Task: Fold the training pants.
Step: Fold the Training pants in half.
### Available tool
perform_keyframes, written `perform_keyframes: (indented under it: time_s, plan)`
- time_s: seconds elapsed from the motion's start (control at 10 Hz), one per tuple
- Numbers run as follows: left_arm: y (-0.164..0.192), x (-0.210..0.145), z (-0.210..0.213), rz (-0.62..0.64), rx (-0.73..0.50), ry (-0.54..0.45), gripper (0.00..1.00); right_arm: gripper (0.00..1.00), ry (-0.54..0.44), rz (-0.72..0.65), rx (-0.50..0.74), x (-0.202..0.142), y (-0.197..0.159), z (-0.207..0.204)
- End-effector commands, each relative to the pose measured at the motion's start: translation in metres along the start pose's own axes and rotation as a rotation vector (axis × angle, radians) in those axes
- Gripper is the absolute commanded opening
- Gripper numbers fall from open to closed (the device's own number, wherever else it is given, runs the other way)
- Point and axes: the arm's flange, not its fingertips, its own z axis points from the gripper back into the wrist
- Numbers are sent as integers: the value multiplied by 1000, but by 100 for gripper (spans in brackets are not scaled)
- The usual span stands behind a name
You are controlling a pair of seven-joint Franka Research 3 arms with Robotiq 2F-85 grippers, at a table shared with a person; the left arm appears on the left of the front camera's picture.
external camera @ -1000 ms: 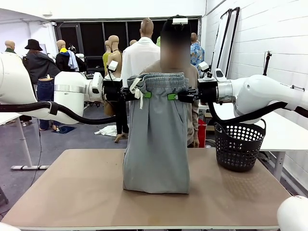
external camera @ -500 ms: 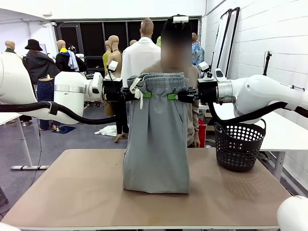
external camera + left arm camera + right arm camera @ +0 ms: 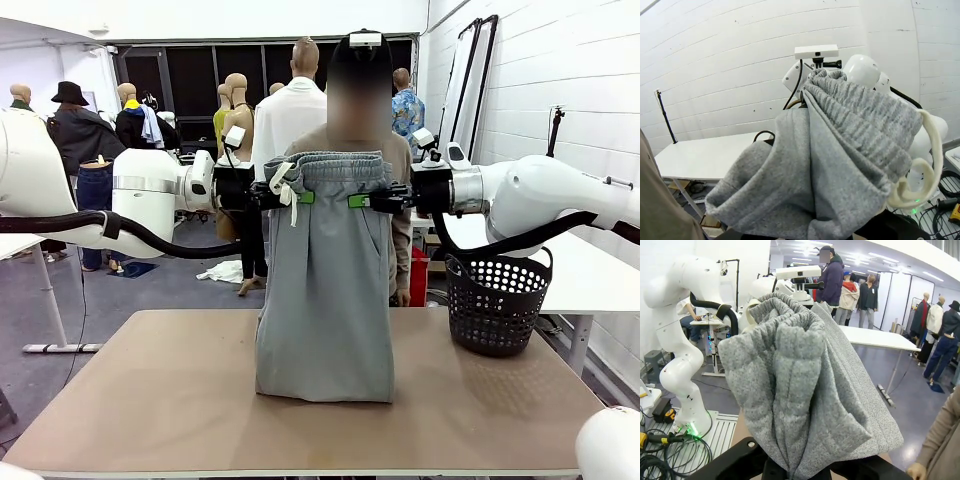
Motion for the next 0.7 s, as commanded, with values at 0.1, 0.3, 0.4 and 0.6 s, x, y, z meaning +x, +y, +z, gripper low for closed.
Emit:
perform_keyframes:
  time_s: [0.1,0.3,0.4,0.6]
  plan:
    - [13,-3,1,27,3,9,0,0,7,-18,3,-1,-9,0]
    - [29,-1,1,40,0,21,0,0,19,-22,7,1,-20,-2]
    - [40,0,1,40,-5,29,0,0,24,-19,6,3,-29,-3]
    - [60,-2,4,59,11,57,0,0,34,-28,-5,3,-47,-5]
